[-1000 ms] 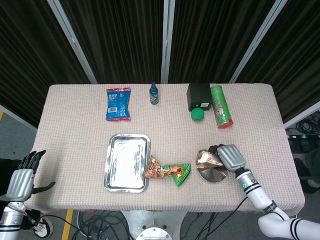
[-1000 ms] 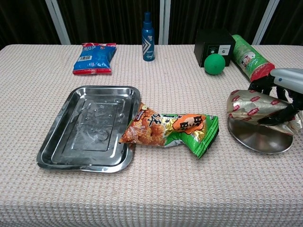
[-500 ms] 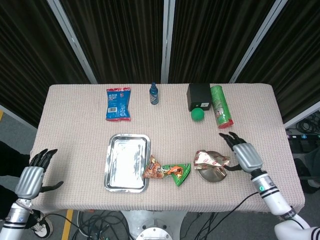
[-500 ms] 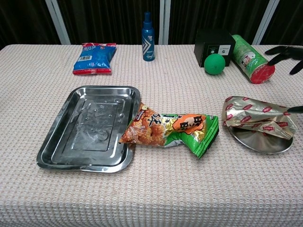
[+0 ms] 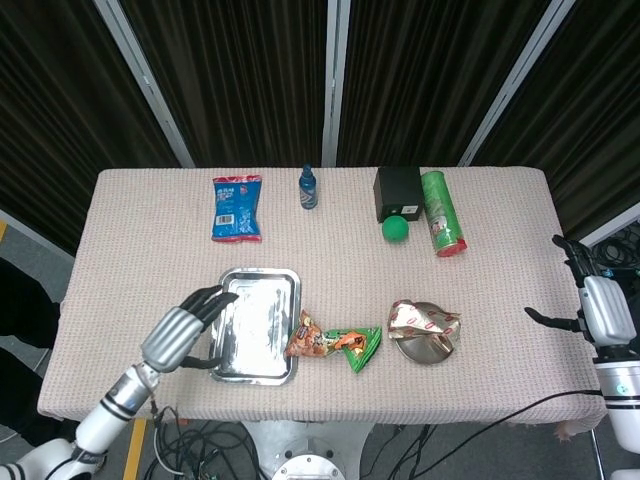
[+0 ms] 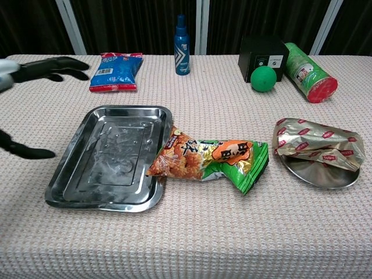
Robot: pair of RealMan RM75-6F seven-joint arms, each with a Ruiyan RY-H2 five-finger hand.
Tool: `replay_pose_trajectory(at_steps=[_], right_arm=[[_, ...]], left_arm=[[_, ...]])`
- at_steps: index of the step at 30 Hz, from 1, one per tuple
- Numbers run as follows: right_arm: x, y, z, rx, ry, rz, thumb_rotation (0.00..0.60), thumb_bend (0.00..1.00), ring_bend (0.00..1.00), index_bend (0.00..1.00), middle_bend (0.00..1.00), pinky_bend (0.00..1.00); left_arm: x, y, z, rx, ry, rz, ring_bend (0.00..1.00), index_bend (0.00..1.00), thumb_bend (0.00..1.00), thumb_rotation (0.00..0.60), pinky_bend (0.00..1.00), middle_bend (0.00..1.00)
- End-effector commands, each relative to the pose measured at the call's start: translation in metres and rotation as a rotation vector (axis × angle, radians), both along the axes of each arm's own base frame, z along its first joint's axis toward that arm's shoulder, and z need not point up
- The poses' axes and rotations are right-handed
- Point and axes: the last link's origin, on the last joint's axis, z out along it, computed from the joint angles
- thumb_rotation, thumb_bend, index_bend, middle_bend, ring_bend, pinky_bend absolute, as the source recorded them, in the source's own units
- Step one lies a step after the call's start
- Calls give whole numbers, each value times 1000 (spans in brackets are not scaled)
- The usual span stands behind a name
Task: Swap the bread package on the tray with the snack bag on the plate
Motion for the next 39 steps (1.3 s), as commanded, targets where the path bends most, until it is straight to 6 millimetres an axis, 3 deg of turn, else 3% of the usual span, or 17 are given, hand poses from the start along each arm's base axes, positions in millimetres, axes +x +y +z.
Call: replay_pose_trajectory(at_steps=[1, 8, 15, 22, 28, 32, 39], right_arm=[[-15, 3, 4, -5, -22, -38, 600, 0, 0, 0, 88, 217], [-34, 1, 11, -6, -49, -81, 600, 0, 0, 0, 68, 191], [-42, -2, 20, -24, -82, -81, 600, 0, 0, 0, 68, 189], [-44, -3, 13, -2, -87, -75, 600, 0, 0, 0, 67, 188], [-47, -4, 9, 12, -95, -76, 600, 0, 0, 0, 66, 187], [-50, -5, 10, 17, -88, -83, 600, 0, 0, 0, 65, 187], [-52, -5, 9, 21, -85, -99, 600, 0, 0, 0, 65, 187]], left_arm=[[49, 15, -33, -75, -38, -96, 44, 85, 26, 600, 136, 117], [89, 23, -79, -163, -15, -169, 43, 84, 23, 600, 137, 117], [104, 24, -109, -208, 15, -151, 44, 85, 21, 600, 137, 117], [109, 30, -131, -197, 60, -165, 56, 93, 19, 600, 145, 132], [106, 36, -142, -169, 96, -168, 142, 241, 39, 600, 175, 206], [104, 41, -144, -145, 103, -161, 283, 321, 113, 600, 207, 333], [105, 40, -142, -95, 68, -172, 422, 483, 228, 600, 285, 476]])
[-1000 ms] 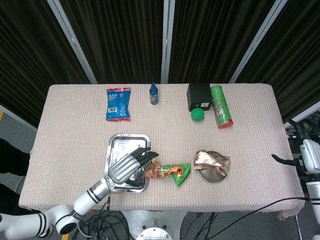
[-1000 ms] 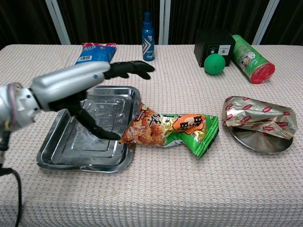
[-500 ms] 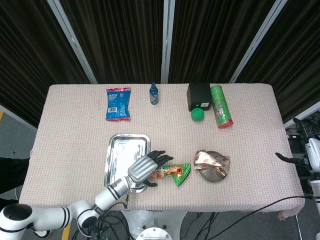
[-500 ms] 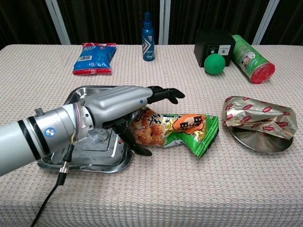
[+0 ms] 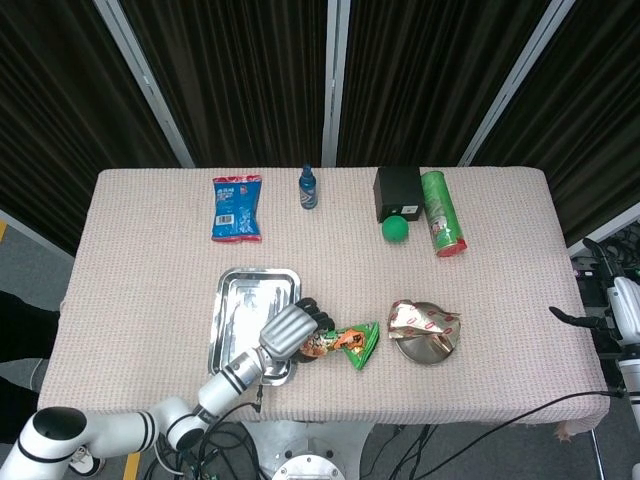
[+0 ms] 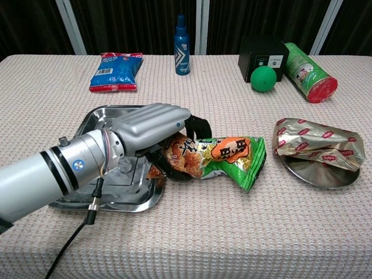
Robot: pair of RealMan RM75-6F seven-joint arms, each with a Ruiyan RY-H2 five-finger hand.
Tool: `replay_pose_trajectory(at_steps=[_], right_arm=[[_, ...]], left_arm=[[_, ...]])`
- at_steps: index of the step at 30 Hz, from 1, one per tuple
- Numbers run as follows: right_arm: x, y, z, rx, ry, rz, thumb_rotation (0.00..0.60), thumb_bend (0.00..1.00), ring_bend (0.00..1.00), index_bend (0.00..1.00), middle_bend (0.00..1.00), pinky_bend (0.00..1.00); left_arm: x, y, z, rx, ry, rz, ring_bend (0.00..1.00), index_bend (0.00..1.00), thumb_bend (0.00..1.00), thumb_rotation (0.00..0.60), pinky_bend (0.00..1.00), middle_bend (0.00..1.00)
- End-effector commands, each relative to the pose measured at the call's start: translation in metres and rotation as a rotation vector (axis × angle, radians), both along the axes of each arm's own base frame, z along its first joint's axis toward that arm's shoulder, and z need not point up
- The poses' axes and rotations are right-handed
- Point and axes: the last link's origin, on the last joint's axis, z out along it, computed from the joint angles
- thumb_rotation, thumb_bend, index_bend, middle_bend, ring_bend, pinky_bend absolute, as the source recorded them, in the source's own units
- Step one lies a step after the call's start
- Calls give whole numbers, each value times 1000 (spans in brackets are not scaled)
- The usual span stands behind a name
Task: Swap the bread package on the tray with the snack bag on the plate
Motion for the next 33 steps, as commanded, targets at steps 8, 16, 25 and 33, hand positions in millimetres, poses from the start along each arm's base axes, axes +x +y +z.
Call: replay_pose_trajectory(at_steps=[8, 16, 25, 33], right_arm=[[-1, 2, 0, 13, 15, -18, 600, 0, 0, 0, 72, 187], [1, 3, 1, 13, 19, -18, 600, 0, 0, 0, 74, 187], [11, 0, -7, 26, 21, 0, 600, 0, 0, 0, 74, 187], [12, 0, -7, 20, 22, 4, 600, 0, 0, 0, 78, 187]], left_arm=[[4, -4, 14, 49, -36, -35, 487, 556, 307, 600, 313, 544], [-16, 2, 69, 173, -77, 19, 488, 557, 307, 600, 306, 545], [-77, 17, 75, 175, 47, 167, 388, 482, 220, 600, 299, 452], [-119, 16, 99, 212, 96, 275, 82, 126, 118, 600, 199, 153]])
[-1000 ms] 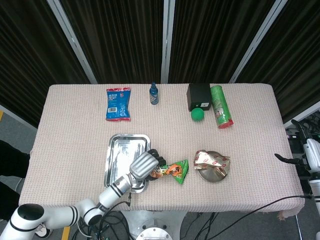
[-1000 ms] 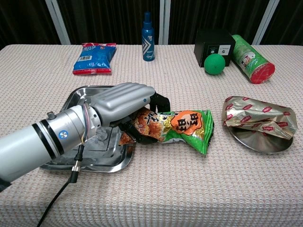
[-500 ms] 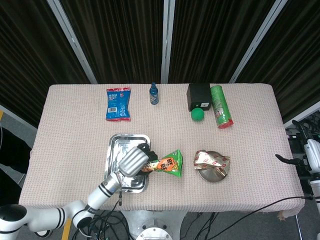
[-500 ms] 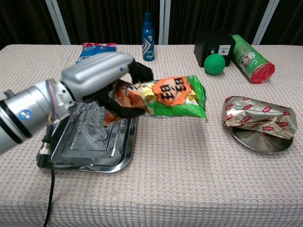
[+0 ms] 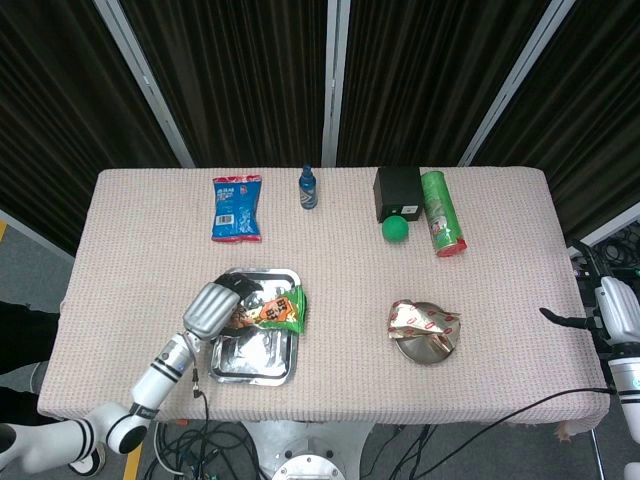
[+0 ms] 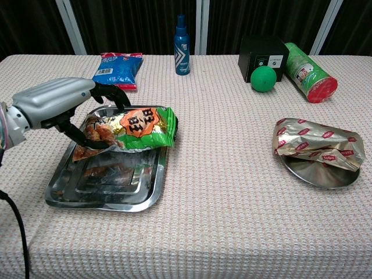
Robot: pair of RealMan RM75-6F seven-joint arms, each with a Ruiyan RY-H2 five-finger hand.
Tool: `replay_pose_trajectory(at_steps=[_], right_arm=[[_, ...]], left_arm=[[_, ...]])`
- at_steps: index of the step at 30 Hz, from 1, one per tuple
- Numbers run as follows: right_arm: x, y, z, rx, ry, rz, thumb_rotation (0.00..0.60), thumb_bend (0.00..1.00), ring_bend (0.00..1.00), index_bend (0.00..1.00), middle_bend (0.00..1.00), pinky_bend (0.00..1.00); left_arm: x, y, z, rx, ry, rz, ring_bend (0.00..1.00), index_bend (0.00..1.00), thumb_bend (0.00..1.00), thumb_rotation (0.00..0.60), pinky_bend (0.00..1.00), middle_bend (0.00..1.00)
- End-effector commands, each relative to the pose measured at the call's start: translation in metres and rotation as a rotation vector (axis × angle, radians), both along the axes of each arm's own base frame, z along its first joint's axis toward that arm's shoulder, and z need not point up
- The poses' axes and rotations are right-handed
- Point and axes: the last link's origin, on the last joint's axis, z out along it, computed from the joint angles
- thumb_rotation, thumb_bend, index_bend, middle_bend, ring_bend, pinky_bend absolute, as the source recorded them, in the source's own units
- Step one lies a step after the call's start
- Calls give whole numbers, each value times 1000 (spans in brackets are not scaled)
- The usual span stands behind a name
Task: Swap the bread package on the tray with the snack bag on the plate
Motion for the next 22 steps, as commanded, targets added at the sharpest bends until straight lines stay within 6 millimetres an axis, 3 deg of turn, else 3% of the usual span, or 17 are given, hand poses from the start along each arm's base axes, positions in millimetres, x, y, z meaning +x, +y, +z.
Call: replay_pose_trajectory(at_steps=[1, 7, 11, 15, 22], right_arm=[[-1, 2, 1, -4, 1, -2, 600, 0, 0, 0, 78, 187], [-6, 16, 1, 3, 26, -1, 600, 0, 0, 0, 78, 187], [-7, 39, -10, 2, 143, 16, 600, 0, 0, 0, 55, 146], [-9, 69, -29, -44, 272, 25, 600, 0, 0, 0, 0, 11], [-17, 107, -54, -55, 373, 20, 600, 0, 0, 0, 0, 0]], left_arm=[[-24, -6, 24, 43, 12, 66, 79, 120, 117, 600, 193, 148], [-75, -49, 91, 165, 94, 183, 78, 119, 117, 600, 164, 146], [-110, -89, 126, 239, 115, 318, 78, 120, 118, 600, 164, 146], [-134, -118, 136, 293, 109, 393, 78, 139, 118, 600, 164, 146], [-152, -137, 139, 334, 78, 421, 78, 145, 104, 600, 164, 145]])
